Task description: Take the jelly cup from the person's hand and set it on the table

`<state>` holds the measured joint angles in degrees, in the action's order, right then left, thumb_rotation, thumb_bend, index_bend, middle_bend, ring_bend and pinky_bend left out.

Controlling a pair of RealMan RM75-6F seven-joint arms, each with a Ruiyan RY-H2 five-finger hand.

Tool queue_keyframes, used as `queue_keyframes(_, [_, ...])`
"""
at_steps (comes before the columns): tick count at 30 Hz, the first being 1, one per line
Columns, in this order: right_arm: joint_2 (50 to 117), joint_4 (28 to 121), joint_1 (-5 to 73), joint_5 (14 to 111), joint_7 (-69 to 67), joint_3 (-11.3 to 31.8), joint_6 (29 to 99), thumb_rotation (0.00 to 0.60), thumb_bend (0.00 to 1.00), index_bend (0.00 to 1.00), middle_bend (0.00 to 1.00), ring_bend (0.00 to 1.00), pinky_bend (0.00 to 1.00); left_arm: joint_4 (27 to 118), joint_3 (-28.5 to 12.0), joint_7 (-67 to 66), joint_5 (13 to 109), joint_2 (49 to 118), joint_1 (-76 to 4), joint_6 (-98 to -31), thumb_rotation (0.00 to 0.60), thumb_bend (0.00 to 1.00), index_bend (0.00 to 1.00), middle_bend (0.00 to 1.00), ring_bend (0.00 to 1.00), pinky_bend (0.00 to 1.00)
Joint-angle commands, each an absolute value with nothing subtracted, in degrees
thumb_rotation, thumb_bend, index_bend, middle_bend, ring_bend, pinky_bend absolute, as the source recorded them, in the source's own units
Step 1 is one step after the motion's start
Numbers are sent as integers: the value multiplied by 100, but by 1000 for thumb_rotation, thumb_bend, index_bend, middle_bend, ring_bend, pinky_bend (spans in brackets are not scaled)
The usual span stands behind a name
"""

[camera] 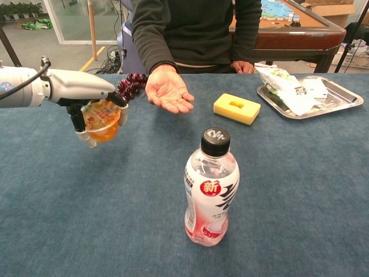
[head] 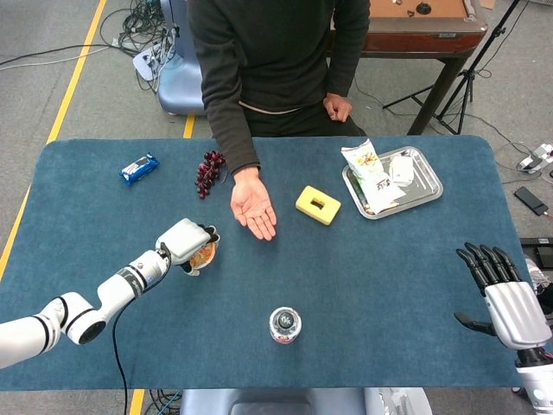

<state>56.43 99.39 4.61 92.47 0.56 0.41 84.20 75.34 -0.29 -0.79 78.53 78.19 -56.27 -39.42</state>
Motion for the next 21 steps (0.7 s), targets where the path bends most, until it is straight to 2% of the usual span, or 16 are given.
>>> queue_keyframes(1, [5637,9941,448,9247,55,35,8438,600,35,80,57,0,57,7346,-6,-124,7822,8003,-5614,-3817,600,119,383,293,380,616])
queue_keyframes(5, [5625,9933,415,9228,40,27,8474,600,35,80,57,0,57,7123,-21,-150,7770,8209,-5604,-3728,600,119,363,276,366,591])
queue_keyframes(7, [5615,9929,399,9231,33,23,8499,600,35,80,57,0,57,7047,-22,-207,7682,8257,-5614,-3605,600,119,309,204,293,547])
queue_keyframes(10, [5603,9927,377,9238,20,22,8538,600,35,80,57,0,57,7078,-40,-334,7503,8222,-5643,-3411,600,119,144,58,121,410])
queue_keyframes(13, [5597,9926,371,9239,11,23,8549,600,35,80,57,0,57,7222,-101,-407,7387,8128,-5601,-3466,600,119,26,0,22,317])
queue_keyframes(21, [5595,9908,370,9261,-25,31,8571,600,35,80,57,0,57,7939,-238,-456,7065,7469,-5271,-3904,600,119,0,0,0,227])
